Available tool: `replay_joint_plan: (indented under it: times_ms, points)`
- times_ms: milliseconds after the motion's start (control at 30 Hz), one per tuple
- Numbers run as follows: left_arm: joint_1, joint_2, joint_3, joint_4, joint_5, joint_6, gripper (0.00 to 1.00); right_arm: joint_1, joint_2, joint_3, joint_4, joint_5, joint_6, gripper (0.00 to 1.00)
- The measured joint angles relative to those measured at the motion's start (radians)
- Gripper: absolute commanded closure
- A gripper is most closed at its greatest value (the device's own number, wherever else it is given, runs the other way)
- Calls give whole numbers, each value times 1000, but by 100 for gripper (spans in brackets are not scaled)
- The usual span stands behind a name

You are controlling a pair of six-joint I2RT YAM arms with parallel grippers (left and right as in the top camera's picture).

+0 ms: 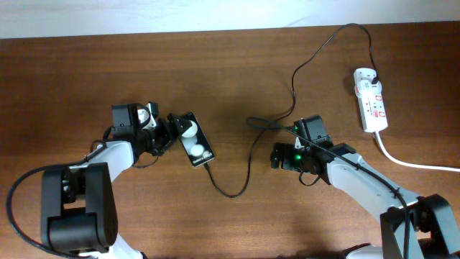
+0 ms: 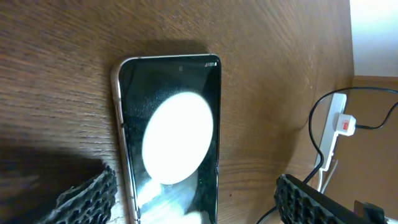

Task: Plug charger to phone and switch on socket
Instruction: 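Lower the phone flat onto the table with the left gripper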

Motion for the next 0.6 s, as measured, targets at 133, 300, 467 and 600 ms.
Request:
replay_joint_plan:
  times_ms: [133,300,467,600]
  points:
    - [-6,1,-5,28,-3,0,13,0,0,0,0,0,0,1]
    - [-108,10,-8,113,-68,0,12,0,0,0,0,0,0,1]
    - [-224,12,-10,165,-124,0,7,0,0,0,0,0,0,1]
    - [-193,17,-12,186,-76,0,1,0,0,0,0,0,0,1]
